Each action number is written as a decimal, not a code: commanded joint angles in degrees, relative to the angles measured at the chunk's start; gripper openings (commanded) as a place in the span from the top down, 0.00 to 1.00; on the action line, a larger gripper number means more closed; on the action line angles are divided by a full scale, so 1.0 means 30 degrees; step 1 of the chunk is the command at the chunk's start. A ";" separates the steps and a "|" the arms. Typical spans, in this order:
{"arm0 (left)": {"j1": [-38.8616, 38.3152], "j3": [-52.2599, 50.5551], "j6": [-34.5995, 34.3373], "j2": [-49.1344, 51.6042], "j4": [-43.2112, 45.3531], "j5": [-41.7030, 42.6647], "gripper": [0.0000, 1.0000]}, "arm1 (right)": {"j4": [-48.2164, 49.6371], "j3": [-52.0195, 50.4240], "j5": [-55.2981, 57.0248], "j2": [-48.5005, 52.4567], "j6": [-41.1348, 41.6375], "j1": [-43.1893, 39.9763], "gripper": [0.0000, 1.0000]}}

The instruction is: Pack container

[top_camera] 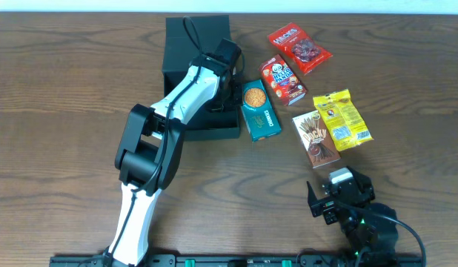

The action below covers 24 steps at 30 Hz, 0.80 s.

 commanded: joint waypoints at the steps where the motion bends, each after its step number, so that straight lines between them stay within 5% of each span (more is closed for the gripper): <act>1: -0.0036 0.0058 0.0605 0.0102 -0.0029 0.0437 0.94 | -0.0044 -0.0189 -0.0022 -0.0102 -0.0284 -0.0044 0.01; 24: -0.0925 0.0058 0.4765 -0.0044 -0.4029 -0.0022 0.94 | -0.0044 -0.0189 -0.0022 -0.0102 -0.0284 -0.0044 0.01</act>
